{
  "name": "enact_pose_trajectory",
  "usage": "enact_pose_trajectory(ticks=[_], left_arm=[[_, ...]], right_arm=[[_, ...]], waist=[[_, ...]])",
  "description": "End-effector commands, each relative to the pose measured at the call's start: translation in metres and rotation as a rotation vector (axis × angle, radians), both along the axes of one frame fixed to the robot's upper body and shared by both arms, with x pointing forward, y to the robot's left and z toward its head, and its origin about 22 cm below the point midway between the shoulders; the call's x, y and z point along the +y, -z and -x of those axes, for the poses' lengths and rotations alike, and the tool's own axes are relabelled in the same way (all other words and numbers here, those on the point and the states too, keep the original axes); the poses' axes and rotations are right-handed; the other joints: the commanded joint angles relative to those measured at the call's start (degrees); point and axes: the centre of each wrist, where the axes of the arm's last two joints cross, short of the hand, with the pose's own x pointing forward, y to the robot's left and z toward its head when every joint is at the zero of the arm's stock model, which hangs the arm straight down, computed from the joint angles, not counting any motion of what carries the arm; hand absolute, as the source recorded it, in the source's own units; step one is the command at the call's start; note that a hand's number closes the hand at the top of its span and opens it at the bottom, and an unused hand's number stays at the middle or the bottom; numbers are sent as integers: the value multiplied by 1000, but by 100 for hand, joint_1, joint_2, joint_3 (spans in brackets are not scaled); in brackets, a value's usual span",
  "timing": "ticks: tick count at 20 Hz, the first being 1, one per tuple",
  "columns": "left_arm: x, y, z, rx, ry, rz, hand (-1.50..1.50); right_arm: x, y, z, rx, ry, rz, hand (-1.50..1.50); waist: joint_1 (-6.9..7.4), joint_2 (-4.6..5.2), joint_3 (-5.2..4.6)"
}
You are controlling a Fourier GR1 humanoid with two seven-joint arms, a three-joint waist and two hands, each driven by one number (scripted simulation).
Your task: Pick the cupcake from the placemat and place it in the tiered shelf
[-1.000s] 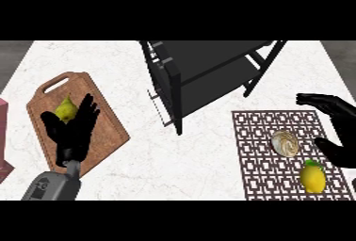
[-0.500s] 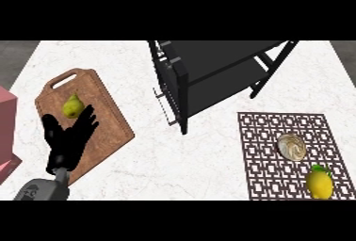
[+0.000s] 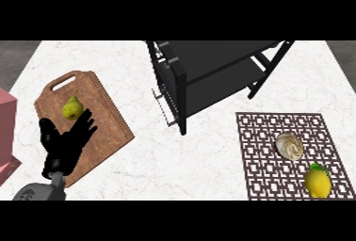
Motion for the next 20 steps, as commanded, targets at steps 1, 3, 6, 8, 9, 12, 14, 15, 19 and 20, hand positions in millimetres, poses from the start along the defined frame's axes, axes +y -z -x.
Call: enact_pose_trajectory(ticks=[1, 3, 6, 8, 9, 12, 14, 15, 19, 20], left_arm=[[-2, 20, 14, 46, -15, 1, 0], [22, 10, 5, 52, -12, 10, 0], [2, 4, 12, 47, -37, -5, 0], [-2, 6, 16, 55, -31, -10, 0], [5, 7, 13, 41, -36, 10, 0], [9, 10, 17, 47, -31, -5, 0], [14, -1, -5, 35, -20, 7, 0], [16, 16, 6, 33, -19, 17, 0], [3, 9, 7, 40, -31, 1, 0], [12, 4, 14, 38, -24, -1, 0]], right_arm=[[12, -19, -12, 61, -201, 11, -150], [27, -29, -25, 93, -230, 85, -150], [57, -50, -30, 142, -222, 184, -150], [82, -48, -38, 135, -166, 201, -150], [92, -54, -39, 120, -132, 207, -150], [109, -56, -33, 150, -79, 242, -150], [141, -52, -50, 133, -46, 309, -150], [140, -48, -43, 127, -26, 310, -150], [171, -53, -44, 218, -25, 393, -150], [158, -29, -48, 238, -31, 394, -150]], waist=[[-87, -20, -30], [-92, -16, -34], [-170, -61, -42], [-157, -53, -38], [-180, -53, -40], [-179, -46, -37], [-127, -22, -37], [-145, -24, -35], [-130, -28, -33], [-82, -18, -27]])
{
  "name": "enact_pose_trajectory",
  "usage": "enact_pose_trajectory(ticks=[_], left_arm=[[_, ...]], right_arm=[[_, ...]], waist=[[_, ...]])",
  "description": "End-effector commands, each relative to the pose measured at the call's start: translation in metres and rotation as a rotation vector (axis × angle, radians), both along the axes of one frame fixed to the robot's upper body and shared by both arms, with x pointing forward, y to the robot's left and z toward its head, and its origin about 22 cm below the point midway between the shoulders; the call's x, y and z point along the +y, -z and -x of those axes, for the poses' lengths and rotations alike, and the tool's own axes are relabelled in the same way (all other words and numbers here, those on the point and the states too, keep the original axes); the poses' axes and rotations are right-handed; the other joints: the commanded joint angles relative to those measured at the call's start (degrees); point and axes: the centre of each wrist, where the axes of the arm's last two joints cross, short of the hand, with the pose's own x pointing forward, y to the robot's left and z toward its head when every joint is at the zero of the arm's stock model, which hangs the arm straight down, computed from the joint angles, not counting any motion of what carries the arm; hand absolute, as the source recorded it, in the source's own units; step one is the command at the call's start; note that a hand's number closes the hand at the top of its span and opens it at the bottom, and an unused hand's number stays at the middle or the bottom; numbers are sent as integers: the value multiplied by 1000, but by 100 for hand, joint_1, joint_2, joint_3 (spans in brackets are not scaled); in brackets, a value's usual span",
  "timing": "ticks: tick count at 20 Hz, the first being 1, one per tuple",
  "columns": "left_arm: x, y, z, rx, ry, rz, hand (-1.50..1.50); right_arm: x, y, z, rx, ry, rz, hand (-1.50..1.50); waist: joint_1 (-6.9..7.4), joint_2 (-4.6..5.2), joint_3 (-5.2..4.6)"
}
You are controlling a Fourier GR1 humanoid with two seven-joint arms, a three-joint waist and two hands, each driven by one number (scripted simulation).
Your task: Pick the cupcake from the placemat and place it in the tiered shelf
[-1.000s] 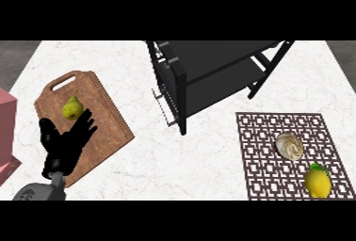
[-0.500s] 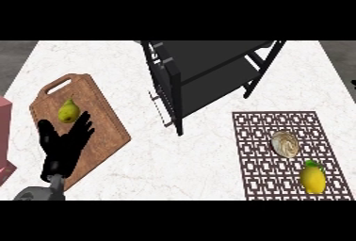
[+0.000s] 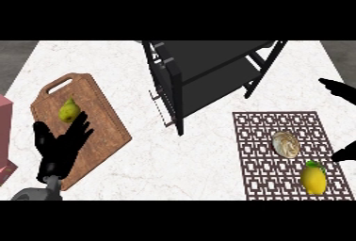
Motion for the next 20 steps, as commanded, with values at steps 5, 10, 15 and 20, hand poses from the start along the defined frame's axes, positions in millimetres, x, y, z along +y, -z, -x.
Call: enact_pose_trajectory(ticks=[5, 10, 15, 20], left_arm=[[-4, 0, 1, 36, -11, 1, 0], [-15, -1, -8, 33, -12, 3, 0], [-11, -9, 7, 35, 1, 9, 0], [-6, 14, 9, 39, -10, 11, 0]], right_arm=[[47, 23, 11, 69, -26, 129, -150], [35, 36, 17, 114, 13, 188, -150], [48, 45, 33, 74, 64, 249, -150], [49, 47, 24, 73, 67, 237, -150]], waist=[[3, 23, -11], [2, 28, -10], [3, 19, -10], [6, 27, -11]])
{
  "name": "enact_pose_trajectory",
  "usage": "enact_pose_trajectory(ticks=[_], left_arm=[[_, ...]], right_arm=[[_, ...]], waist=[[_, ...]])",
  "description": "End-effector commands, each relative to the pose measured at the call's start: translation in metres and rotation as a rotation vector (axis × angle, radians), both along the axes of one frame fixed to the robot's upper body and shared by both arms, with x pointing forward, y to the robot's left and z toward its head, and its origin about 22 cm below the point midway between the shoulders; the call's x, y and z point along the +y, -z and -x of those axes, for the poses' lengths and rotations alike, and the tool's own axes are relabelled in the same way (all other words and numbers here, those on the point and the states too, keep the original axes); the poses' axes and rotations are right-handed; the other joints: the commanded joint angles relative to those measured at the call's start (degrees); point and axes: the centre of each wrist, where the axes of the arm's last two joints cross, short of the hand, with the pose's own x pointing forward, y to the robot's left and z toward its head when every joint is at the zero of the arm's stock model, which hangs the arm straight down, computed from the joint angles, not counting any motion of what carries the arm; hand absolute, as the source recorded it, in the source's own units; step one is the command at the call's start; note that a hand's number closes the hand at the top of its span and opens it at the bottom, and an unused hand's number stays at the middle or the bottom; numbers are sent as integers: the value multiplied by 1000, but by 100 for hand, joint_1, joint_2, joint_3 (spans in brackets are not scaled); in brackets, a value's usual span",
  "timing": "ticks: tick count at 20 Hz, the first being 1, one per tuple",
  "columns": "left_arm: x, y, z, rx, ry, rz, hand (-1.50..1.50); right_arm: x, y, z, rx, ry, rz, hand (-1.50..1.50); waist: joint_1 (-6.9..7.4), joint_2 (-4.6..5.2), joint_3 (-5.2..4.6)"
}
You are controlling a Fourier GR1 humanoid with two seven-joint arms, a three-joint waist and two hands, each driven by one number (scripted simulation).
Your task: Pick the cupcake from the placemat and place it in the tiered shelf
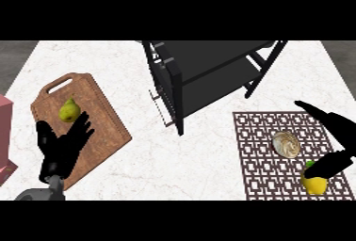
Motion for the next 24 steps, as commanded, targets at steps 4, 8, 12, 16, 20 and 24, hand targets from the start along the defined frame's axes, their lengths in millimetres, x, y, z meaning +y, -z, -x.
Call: enact_pose_trajectory(ticks=[4, 8, 12, 16, 20, 24], left_arm=[[-1, 11, 6, 24, 15, 16, 0], [-5, 8, -4, 36, 12, 7, 0], [-1, -13, -2, 10, -2, 4, 0], [-2, 7, -1, 30, -10, -13, 0], [12, 7, -7, 31, 11, 12, 0], [10, 7, -1, 13, -3, 13, 0]], right_arm=[[17, 36, -2, 5, 5, 19, -150], [25, 27, -20, 15, 22, 69, -150], [13, 60, -8, -13, 58, 108, -150], [36, 70, -28, -26, 40, 130, -150], [20, 72, -34, -49, 42, 88, -150], [16, 94, -19, -62, 29, 46, -150]], waist=[[17, 19, -16], [23, 21, -16], [24, 20, -14], [39, 26, -14], [23, 24, -16], [13, 19, -16]])
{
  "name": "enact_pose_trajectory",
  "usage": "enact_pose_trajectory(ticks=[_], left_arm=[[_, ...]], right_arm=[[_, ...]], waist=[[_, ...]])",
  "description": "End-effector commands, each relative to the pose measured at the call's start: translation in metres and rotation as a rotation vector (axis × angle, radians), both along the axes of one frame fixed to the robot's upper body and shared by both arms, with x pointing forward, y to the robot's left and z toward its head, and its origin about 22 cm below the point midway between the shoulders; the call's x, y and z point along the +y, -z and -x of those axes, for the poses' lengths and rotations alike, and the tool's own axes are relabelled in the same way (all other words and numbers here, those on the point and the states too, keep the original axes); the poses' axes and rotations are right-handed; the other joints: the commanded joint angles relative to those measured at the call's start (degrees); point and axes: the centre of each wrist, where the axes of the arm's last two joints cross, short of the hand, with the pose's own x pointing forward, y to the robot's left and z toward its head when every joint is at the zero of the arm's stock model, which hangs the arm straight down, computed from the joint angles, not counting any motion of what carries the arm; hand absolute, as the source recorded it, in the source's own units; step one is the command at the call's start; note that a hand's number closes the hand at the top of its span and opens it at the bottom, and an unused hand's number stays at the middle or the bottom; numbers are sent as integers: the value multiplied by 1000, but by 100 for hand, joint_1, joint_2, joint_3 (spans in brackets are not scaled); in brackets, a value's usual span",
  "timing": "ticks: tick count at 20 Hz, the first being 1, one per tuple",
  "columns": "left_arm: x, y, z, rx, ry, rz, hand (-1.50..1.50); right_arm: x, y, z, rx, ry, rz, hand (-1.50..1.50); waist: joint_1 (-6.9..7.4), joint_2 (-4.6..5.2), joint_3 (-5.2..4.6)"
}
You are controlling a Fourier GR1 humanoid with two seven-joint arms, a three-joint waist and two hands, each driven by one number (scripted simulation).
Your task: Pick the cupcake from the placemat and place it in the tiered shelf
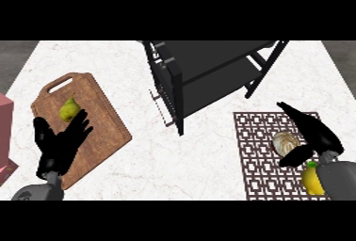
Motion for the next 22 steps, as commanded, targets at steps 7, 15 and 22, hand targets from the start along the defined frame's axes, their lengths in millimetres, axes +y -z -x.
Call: enact_pose_trajectory(ticks=[7, 15, 22], left_arm=[[7, 10, 9, 26, -3, -12, 0], [-4, 12, 12, 21, 6, 4, 0], [6, 3, 3, 12, -13, -11, 0]], right_arm=[[13, 31, 3, 78, -128, 17, 150], [13, 43, 2, 55, -264, -26, 150], [89, 9, 24, -68, -469, -109, 150]], waist=[[1, 17, -18], [15, 16, -15], [-84, -17, -26]])
